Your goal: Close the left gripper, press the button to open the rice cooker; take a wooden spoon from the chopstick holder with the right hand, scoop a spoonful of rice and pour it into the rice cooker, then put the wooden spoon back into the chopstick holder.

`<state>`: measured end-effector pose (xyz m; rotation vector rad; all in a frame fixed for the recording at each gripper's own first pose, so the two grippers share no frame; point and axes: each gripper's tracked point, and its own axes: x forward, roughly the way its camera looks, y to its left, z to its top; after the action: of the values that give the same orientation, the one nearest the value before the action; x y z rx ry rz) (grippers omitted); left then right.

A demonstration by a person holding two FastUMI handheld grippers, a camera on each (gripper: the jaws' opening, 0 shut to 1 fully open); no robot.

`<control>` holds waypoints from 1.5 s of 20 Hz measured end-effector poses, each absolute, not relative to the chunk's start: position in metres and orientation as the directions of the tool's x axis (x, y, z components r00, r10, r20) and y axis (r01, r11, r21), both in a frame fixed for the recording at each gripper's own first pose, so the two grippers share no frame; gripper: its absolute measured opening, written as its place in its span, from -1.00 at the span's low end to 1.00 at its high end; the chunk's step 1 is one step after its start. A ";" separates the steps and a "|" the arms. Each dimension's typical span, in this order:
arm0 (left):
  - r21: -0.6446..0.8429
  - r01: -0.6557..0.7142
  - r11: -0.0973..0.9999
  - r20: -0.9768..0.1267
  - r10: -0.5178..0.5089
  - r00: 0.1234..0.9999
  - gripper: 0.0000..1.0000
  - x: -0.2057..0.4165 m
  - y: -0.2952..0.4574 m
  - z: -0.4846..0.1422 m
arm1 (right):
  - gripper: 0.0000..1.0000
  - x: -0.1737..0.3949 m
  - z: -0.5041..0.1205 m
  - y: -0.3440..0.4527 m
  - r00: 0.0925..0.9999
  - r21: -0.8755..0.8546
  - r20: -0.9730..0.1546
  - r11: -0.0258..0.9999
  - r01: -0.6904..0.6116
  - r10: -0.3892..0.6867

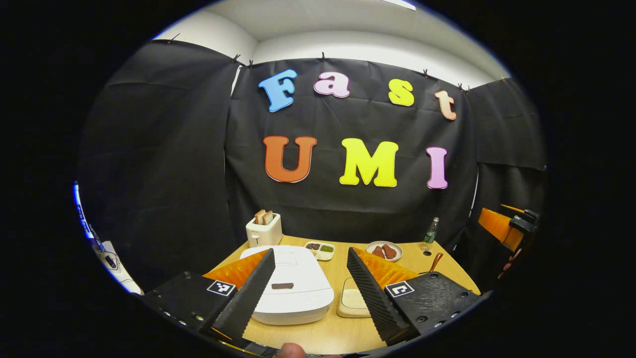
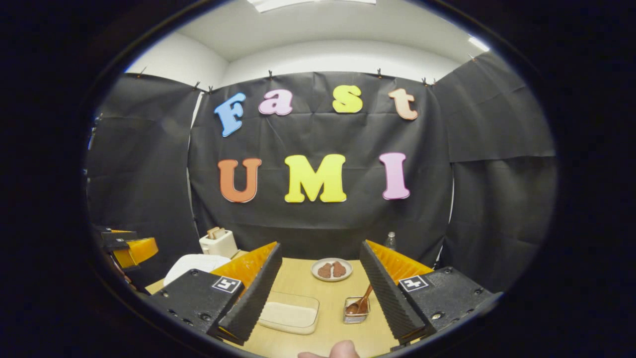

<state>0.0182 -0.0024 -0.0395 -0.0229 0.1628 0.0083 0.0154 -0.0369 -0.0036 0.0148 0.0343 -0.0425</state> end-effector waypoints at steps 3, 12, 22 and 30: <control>0.002 -0.005 1.000 -0.219 0.005 0.976 0.49 0.028 0.001 -0.059 | 0.99 0.025 -0.015 -0.042 0.997 0.019 -0.061 0.999 0.039 -0.038; -0.103 -0.032 0.994 -0.419 -0.014 0.908 -0.93 0.056 0.015 -0.124 | 0.95 0.064 -0.031 -0.061 0.994 0.040 -0.103 0.999 0.035 -0.031; -0.196 -0.164 0.967 -0.621 0.007 0.784 -1.00 0.115 0.066 -0.202 | 0.97 0.096 -0.072 -0.093 0.979 0.064 -0.190 0.994 0.090 -0.076; -0.237 -0.174 0.956 -0.661 -0.027 0.750 -1.00 0.122 0.061 -0.220 | 1.00 0.107 -0.081 -0.094 0.973 0.055 -0.221 0.995 0.089 -0.075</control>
<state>0.1225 0.0608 -0.2199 -0.2941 0.7211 0.0818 0.1070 -0.0937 -0.0814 0.0645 0.2201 -0.0824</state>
